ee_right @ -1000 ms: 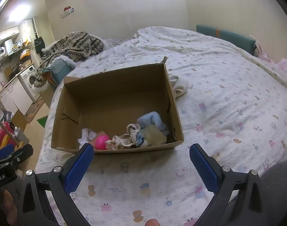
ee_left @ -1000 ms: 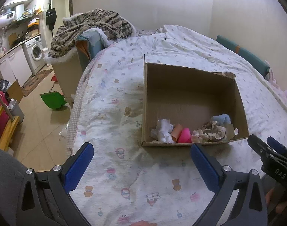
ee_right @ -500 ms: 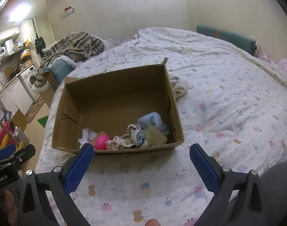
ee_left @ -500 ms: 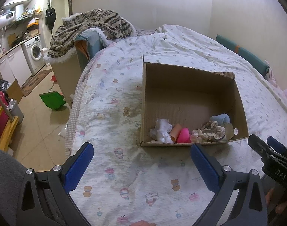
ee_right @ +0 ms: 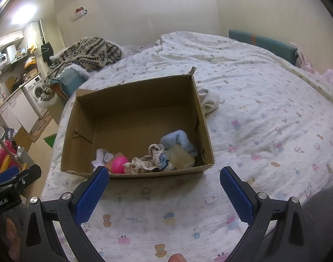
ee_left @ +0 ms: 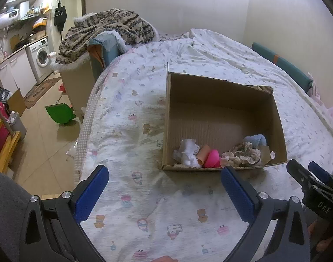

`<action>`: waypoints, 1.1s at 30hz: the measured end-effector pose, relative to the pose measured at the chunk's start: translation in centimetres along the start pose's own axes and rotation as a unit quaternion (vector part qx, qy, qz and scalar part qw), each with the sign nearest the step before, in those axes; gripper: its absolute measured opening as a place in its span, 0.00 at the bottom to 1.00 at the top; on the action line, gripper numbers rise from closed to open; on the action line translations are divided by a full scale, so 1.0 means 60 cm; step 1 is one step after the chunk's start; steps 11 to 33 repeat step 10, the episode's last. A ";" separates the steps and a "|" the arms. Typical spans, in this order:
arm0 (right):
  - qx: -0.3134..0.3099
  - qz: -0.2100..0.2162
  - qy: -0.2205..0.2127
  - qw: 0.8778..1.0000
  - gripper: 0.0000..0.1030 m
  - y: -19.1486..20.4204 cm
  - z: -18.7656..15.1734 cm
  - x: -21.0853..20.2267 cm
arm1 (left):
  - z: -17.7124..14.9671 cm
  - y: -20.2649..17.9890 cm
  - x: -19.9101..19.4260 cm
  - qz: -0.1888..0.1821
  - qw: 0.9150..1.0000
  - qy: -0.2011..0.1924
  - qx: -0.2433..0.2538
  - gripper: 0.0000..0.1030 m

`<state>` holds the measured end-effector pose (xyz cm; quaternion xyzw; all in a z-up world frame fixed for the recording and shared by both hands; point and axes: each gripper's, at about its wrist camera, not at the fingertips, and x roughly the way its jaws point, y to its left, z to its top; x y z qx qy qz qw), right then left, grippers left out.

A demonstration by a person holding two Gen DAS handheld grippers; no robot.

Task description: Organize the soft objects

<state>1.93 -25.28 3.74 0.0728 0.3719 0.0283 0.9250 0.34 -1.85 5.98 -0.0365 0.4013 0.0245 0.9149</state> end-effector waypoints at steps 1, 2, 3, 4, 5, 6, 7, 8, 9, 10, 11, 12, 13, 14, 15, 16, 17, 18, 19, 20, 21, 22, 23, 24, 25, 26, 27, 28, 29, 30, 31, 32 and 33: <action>0.000 0.000 0.000 1.000 1.00 0.001 0.000 0.000 | 0.000 0.000 0.000 0.001 1.000 0.000 0.000 0.99; 0.000 0.000 0.000 1.000 1.00 0.001 0.000 0.000 | 0.000 0.000 0.000 0.001 1.000 0.000 0.000 0.99; 0.000 0.000 0.000 1.000 1.00 0.001 0.000 0.000 | 0.001 0.000 0.000 0.000 1.000 0.000 -0.001 0.99; 0.000 0.000 0.001 1.000 1.00 0.001 0.000 0.000 | 0.001 0.001 0.001 -0.001 1.000 0.001 -0.001 0.99; 0.001 0.001 0.001 1.000 1.00 0.001 0.000 0.000 | 0.001 0.001 0.001 -0.001 1.000 0.001 -0.002 0.99; 0.000 0.001 0.000 1.000 1.00 0.001 0.000 0.000 | 0.001 0.001 0.002 -0.001 1.000 0.002 -0.003 0.99; 0.000 0.000 -0.001 1.000 1.00 0.001 0.000 0.000 | 0.001 0.001 0.002 -0.001 1.000 0.002 -0.002 0.99; 0.000 0.000 -0.001 1.000 1.00 0.001 0.000 0.000 | 0.001 0.001 0.002 -0.001 1.000 0.001 -0.003 0.99; 0.000 0.001 -0.001 1.000 1.00 0.002 0.000 0.000 | 0.001 0.001 0.002 0.000 1.000 0.001 -0.005 0.99; 0.000 0.001 -0.001 1.000 1.00 0.003 0.000 0.001 | 0.001 0.001 0.004 0.000 1.000 0.002 -0.007 0.99; 0.000 0.001 -0.001 1.000 1.00 0.003 0.000 0.001 | 0.001 0.001 0.004 0.000 1.000 0.002 -0.007 0.99; 0.000 0.001 -0.001 1.000 1.00 0.003 0.000 0.001 | 0.001 0.001 0.004 0.000 1.000 0.002 -0.007 0.99; 0.000 0.001 -0.001 1.000 1.00 0.003 0.000 0.001 | 0.001 0.001 0.004 0.000 1.000 0.002 -0.007 0.99; 0.000 0.001 -0.001 1.000 1.00 0.003 0.000 0.001 | 0.001 0.001 0.004 0.000 1.000 0.002 -0.007 0.99; 0.000 0.001 -0.001 1.000 1.00 0.003 0.000 0.001 | 0.001 0.001 0.004 0.000 1.000 0.002 -0.007 0.99; 0.000 0.001 -0.001 1.000 1.00 0.003 0.000 0.001 | 0.001 0.001 0.004 0.000 1.000 0.002 -0.007 0.99; 0.000 0.001 -0.001 1.000 1.00 0.003 0.000 0.001 | 0.001 0.001 0.004 0.000 1.000 0.002 -0.007 0.99; 0.000 0.001 -0.001 1.000 1.00 0.003 0.000 0.001 | 0.001 0.001 0.004 0.000 1.000 0.002 -0.007 0.99; 0.000 0.001 -0.001 1.000 1.00 0.003 0.000 0.001 | 0.001 0.001 0.004 0.000 1.000 0.002 -0.007 0.99; 0.000 0.001 -0.001 1.000 1.00 0.003 0.000 0.001 | 0.001 0.001 0.004 0.000 1.000 0.002 -0.007 0.99; 0.000 0.001 -0.001 1.000 1.00 0.003 0.000 0.001 | 0.001 0.001 0.004 0.000 1.000 0.002 -0.007 0.99; 0.000 0.001 -0.001 1.000 1.00 0.003 0.000 0.001 | 0.001 0.001 0.004 0.000 1.000 0.002 -0.007 0.99; 0.000 0.001 -0.001 1.000 1.00 0.003 0.000 0.001 | 0.001 0.001 0.004 0.000 1.000 0.002 -0.007 0.99; 0.000 0.001 -0.001 1.000 1.00 0.003 0.000 0.001 | 0.001 0.001 0.004 0.000 1.000 0.002 -0.007 0.99; 0.000 0.001 -0.001 1.000 1.00 0.003 0.000 0.001 | 0.001 0.001 0.004 0.000 1.000 0.002 -0.007 0.99; 0.000 0.001 -0.001 1.000 1.00 0.003 0.000 0.001 | 0.001 0.001 0.004 0.000 1.000 0.002 -0.007 0.99; 0.000 0.001 -0.001 1.000 1.00 0.003 0.000 0.001 | 0.001 0.001 0.004 0.000 1.000 0.002 -0.007 0.99; 0.000 0.001 -0.001 1.000 1.00 0.003 0.000 0.001 | 0.001 0.001 0.004 0.000 1.000 0.002 -0.007 0.99; 0.000 0.001 -0.001 1.000 1.00 0.003 0.000 0.001 | 0.001 0.001 0.004 0.000 1.000 0.002 -0.007 0.99; 0.000 0.001 -0.001 1.000 1.00 0.003 0.000 0.001 | 0.001 0.001 0.004 0.000 1.000 0.002 -0.007 0.99; 0.000 0.001 -0.001 1.000 1.00 0.003 0.000 0.001 | 0.001 0.001 0.004 0.000 1.000 0.002 -0.007 0.99; 0.000 0.001 -0.001 1.000 1.00 0.003 0.000 0.001 | 0.001 0.001 0.004 0.000 1.000 0.002 -0.007 0.99; 0.000 0.001 -0.001 1.000 1.00 0.003 0.000 0.001 | 0.001 0.001 0.004 0.000 1.000 0.002 -0.007 0.99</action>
